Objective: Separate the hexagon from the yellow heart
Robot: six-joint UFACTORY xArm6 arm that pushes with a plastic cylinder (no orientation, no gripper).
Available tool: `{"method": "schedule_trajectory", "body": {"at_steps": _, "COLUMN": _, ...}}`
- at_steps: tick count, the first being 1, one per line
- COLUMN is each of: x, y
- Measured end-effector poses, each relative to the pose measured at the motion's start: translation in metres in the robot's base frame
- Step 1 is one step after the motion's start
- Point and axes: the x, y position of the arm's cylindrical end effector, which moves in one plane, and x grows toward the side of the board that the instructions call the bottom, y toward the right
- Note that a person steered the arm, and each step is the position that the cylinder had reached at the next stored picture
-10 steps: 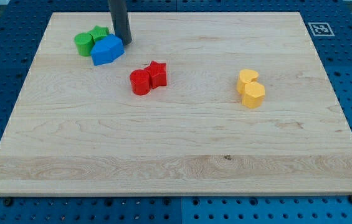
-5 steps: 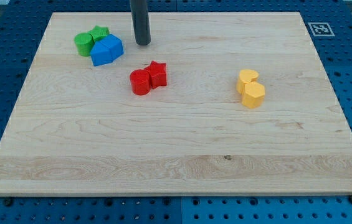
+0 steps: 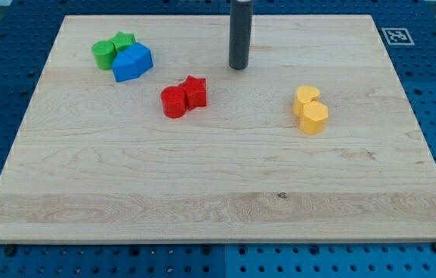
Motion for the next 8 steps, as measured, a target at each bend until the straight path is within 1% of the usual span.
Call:
{"method": "schedule_trajectory", "body": {"at_steps": 2, "x": 0.023, "y": 0.033}}
{"method": "schedule_trajectory", "body": {"at_steps": 3, "x": 0.037, "y": 0.066}}
{"method": "schedule_trajectory", "body": {"at_steps": 5, "x": 0.069, "y": 0.095}}
{"method": "schedule_trajectory", "body": {"at_steps": 8, "x": 0.123, "y": 0.165}}
